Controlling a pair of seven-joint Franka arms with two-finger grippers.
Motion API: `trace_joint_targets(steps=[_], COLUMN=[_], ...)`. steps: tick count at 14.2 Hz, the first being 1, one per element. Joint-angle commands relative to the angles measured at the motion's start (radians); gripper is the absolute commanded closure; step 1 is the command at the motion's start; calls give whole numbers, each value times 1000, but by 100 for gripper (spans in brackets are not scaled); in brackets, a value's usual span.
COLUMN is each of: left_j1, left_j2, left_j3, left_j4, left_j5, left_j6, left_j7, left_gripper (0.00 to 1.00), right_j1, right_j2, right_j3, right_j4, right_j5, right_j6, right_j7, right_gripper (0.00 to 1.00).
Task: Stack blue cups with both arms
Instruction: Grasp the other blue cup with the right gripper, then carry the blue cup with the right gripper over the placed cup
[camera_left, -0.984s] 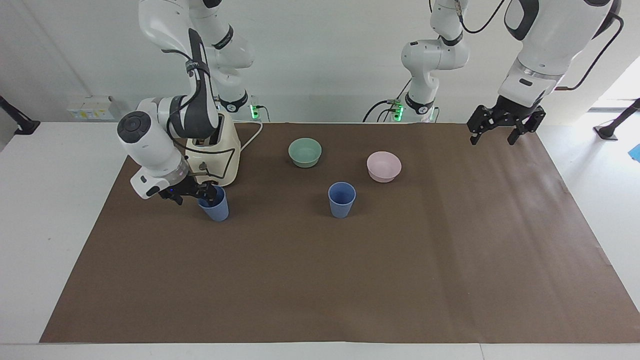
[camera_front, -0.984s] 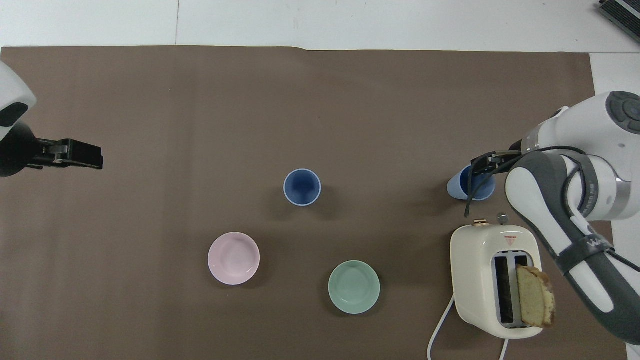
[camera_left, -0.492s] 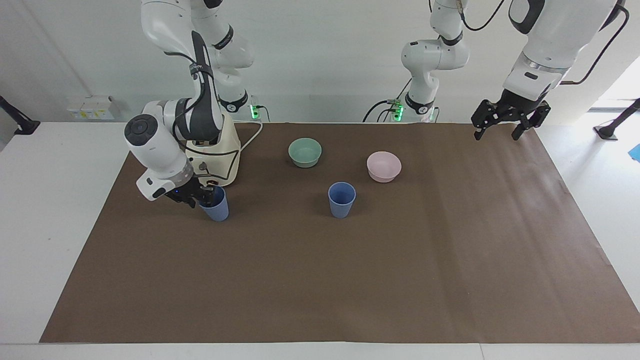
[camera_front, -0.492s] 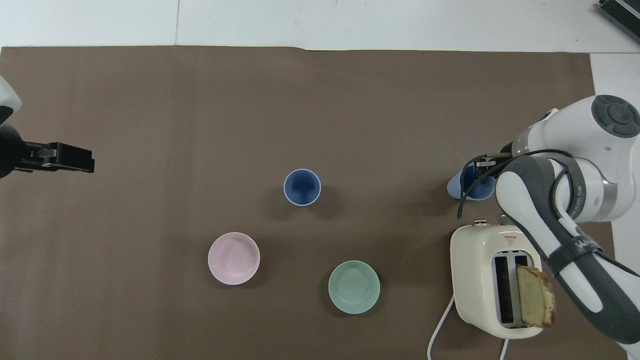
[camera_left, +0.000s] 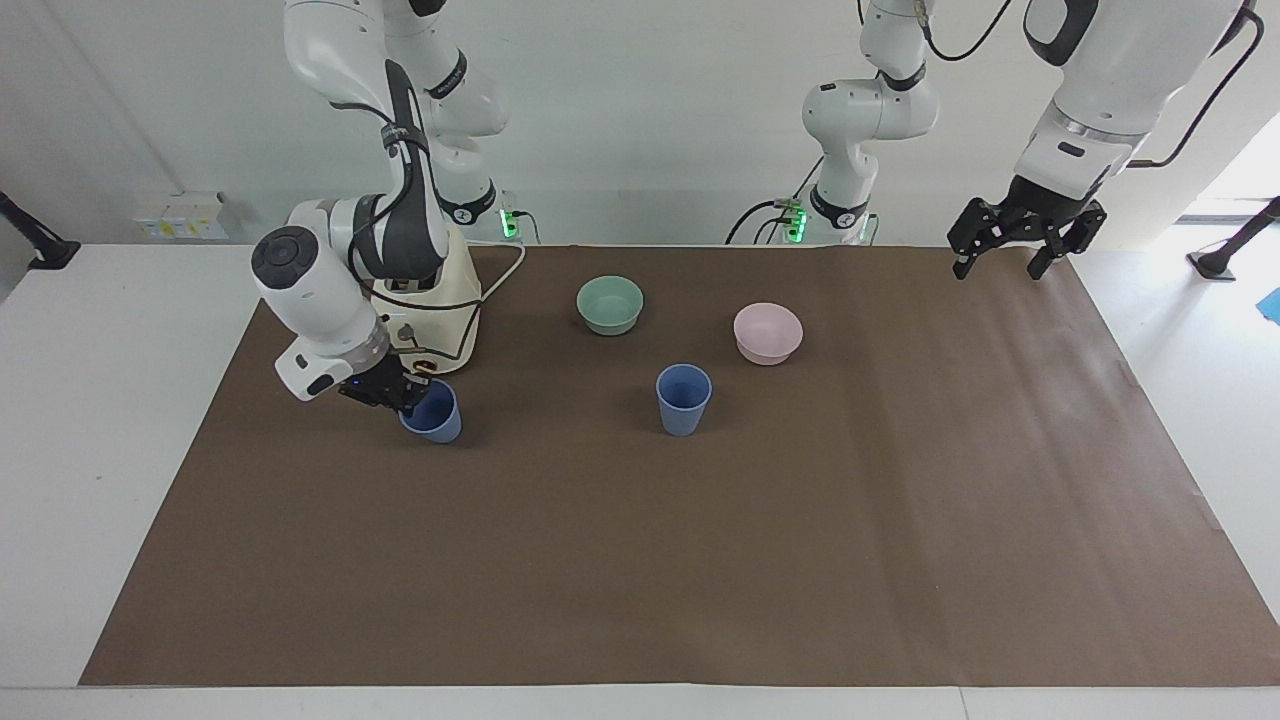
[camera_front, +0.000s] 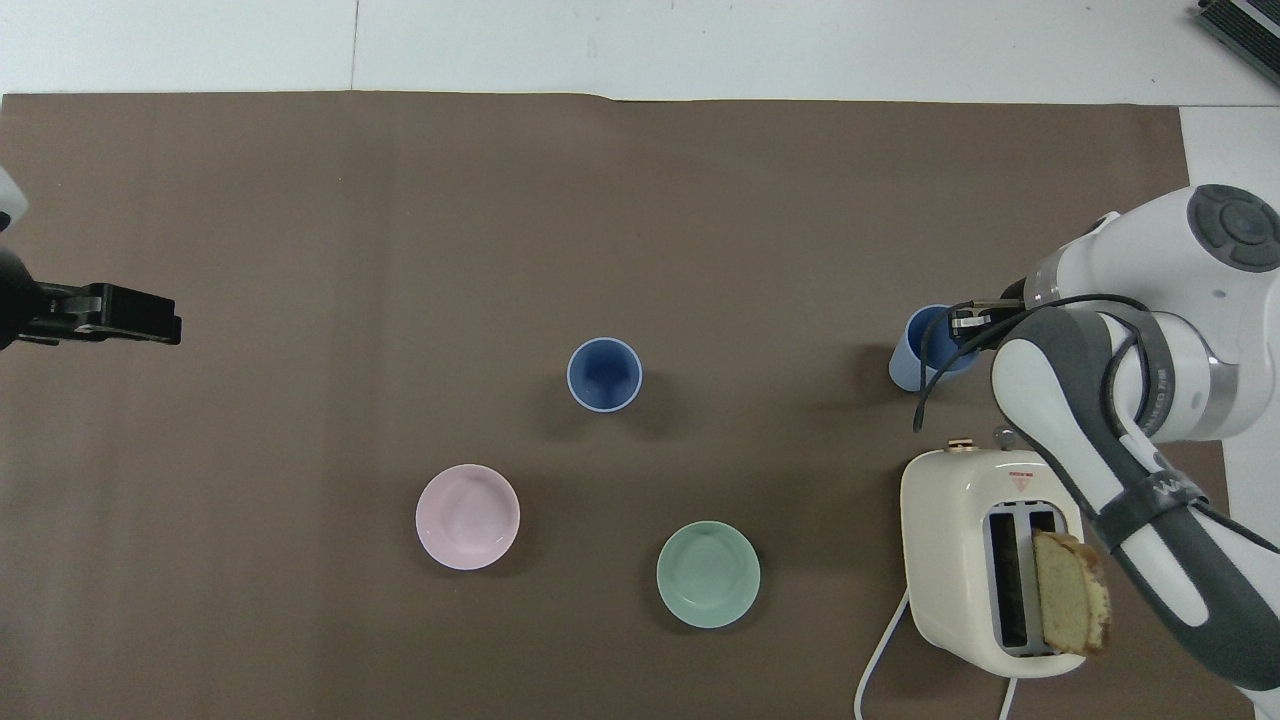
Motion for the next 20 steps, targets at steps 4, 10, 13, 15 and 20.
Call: trace_joint_targets(steps=[4, 10, 13, 15, 20], left_j1=[10, 15, 19, 19, 19], left_j2=[-15, -16, -16, -16, -16], left_j3=[-11, -10, -8, -7, -8], left_j4=[2, 2, 2, 2, 2], left_j5=[-12, -12, -12, -12, -12], left_j6=[-21, -27, -29, -29, -29], left_j7=[18, 50, 49, 49, 49], left_gripper=[0, 0, 0, 0, 0], right_j1=[56, 183, 252, 303, 395], right_j2=[-2, 24, 64, 66, 66], right_j3=[55, 55, 55, 53, 56], right_j4=[195, 300, 379, 385, 406], right_j5=[10, 7, 3, -8, -11], right_j6=[-138, -136, -132, -127, -128], right_j7=[232, 340, 372, 374, 456], right_gripper=[100, 100, 100, 100, 100])
